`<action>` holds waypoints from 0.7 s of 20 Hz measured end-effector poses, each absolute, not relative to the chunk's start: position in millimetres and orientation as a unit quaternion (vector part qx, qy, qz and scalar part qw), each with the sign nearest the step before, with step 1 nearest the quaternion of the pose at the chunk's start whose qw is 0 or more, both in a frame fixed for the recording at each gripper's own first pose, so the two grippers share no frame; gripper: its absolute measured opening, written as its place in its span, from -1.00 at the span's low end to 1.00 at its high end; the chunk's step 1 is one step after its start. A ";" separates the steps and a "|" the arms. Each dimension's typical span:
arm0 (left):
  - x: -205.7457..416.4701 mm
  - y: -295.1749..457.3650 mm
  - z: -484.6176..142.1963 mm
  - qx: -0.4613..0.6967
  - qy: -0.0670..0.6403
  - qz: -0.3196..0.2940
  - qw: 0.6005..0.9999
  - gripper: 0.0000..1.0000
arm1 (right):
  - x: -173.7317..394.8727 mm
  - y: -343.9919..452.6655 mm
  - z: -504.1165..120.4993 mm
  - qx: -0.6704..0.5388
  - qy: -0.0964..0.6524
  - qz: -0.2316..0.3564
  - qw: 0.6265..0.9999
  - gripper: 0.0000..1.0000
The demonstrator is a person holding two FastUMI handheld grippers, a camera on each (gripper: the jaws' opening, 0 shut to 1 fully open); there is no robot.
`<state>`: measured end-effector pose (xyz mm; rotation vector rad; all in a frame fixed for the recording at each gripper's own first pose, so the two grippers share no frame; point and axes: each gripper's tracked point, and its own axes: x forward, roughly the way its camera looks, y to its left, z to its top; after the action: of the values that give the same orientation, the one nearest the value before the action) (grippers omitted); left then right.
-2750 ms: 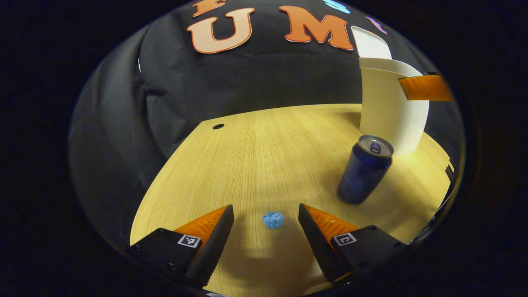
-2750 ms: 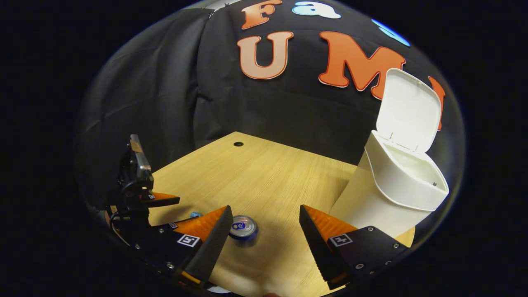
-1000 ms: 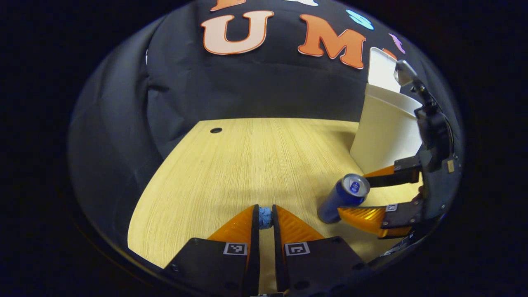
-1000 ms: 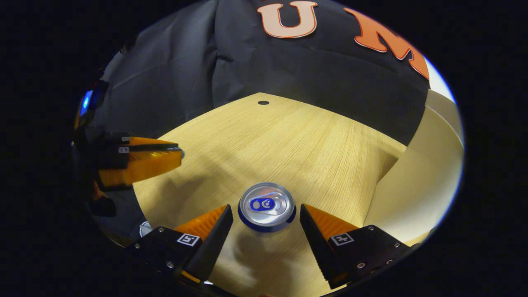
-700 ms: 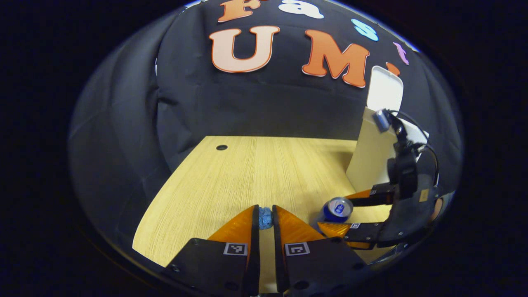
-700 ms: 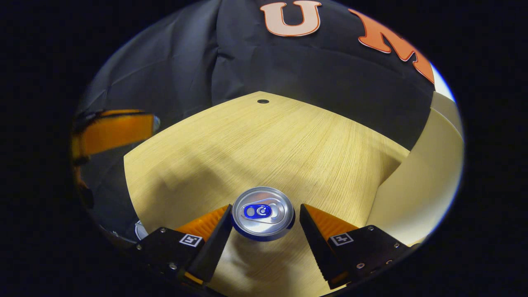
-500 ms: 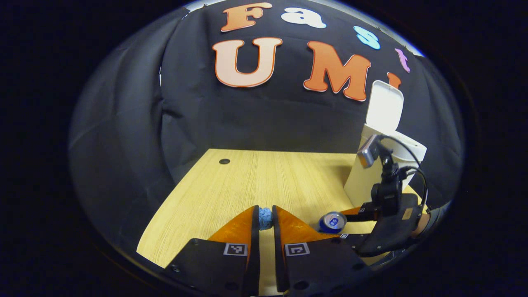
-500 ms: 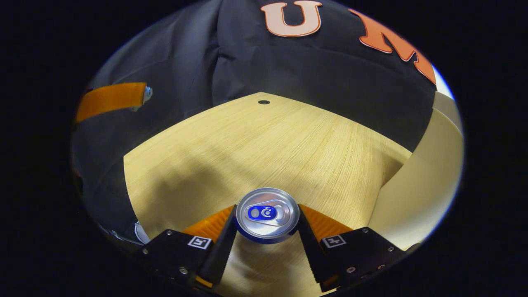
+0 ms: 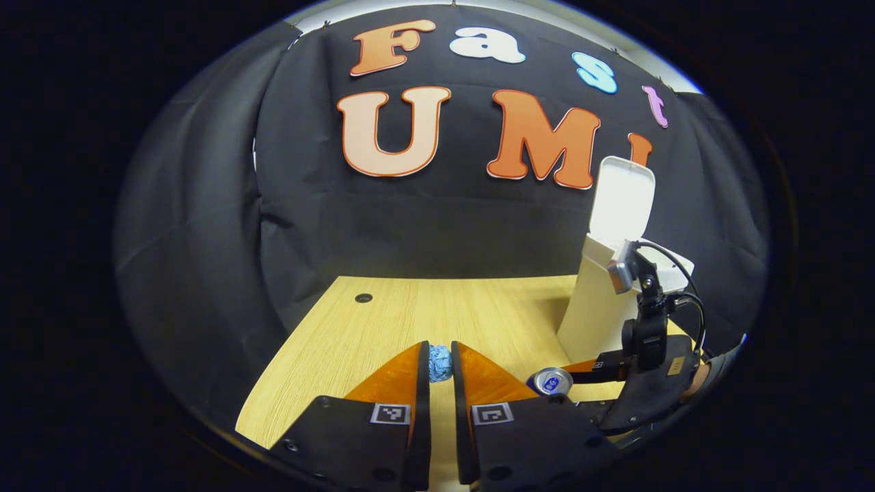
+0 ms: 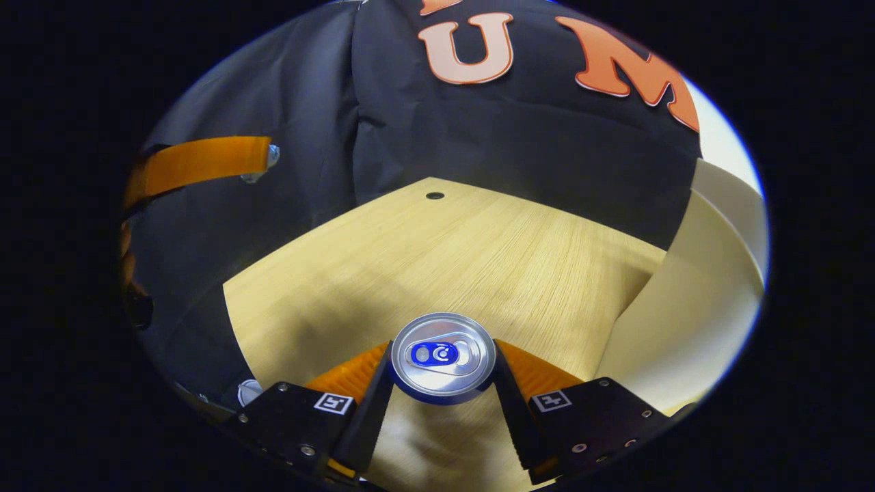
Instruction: Press the lid of the desktop garbage bin to open it, pick up the crumpled paper on the desktop and throw it into the bin, then pick up the pop can on the desktop and drop it into the bin, and finally close the garbage bin lid.
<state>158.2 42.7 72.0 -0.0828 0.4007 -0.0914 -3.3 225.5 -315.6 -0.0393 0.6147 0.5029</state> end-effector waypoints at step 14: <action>187.5 -30.5 122.4 -0.048 0.151 -0.133 0.978 -0.63 | -5.1 218.7 -300.7 -0.016 0.257 0.171 0.951 0.60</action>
<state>187.5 -30.5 122.4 -0.0974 0.3036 -0.2687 -5.1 218.7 -300.7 -0.0320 0.5228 0.3474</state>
